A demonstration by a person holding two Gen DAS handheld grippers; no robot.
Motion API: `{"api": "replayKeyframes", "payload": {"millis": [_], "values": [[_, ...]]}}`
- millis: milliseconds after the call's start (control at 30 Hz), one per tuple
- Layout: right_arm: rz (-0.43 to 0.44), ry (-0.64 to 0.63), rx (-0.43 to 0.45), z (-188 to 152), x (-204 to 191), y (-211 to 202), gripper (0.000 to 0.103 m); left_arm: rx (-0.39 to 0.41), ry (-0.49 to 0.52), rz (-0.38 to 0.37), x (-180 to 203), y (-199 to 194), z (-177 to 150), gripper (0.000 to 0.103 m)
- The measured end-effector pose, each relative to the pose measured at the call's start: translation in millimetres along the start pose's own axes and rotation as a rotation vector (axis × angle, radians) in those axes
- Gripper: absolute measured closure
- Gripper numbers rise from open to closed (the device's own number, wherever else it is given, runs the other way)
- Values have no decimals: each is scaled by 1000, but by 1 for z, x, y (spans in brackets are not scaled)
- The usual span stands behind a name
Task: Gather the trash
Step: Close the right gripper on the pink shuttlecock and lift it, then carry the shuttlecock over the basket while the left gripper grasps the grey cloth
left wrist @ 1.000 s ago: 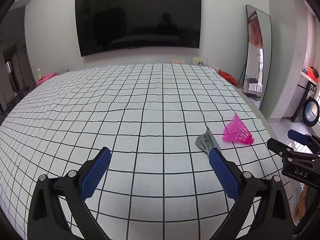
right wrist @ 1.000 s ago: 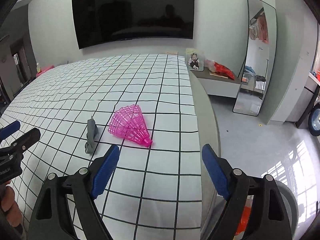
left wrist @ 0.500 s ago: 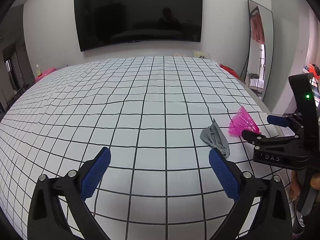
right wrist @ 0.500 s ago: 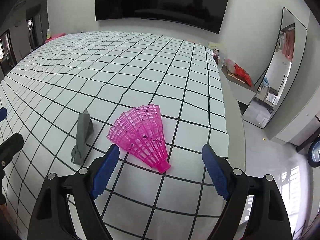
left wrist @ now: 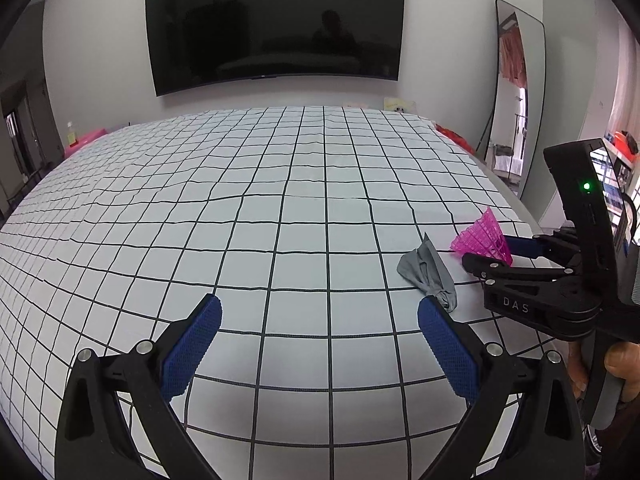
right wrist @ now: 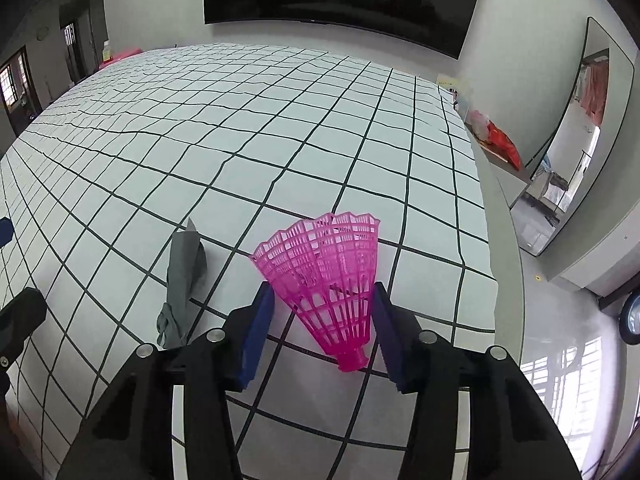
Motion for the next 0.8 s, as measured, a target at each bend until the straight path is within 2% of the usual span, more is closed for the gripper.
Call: {"api": "replayKeyframes", "payload": {"millis": [267, 367, 567, 800], "values": [[7, 185, 52, -28, 26, -46, 57, 6, 19, 3, 5, 0, 0, 6], [-26, 245, 71, -45, 39, -68, 57, -3, 29, -32, 13, 1, -1, 6], [-39, 384, 105, -88, 64, -107, 57, -23, 91, -99, 38, -7, -1, 6], [-47, 492, 89, -142, 83, -125, 57, -54, 131, -152, 51, -8, 11, 6]]}}
Point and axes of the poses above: each gripper's, at about its wrist camera, not at the fingertips, and y roughly the way its jaws point, x to its right, z to its top, the point moved 3 cm from there along y, roughly the way its jaws point, and after that the axes turned 15 degrees about y, right-handed, at the moved point
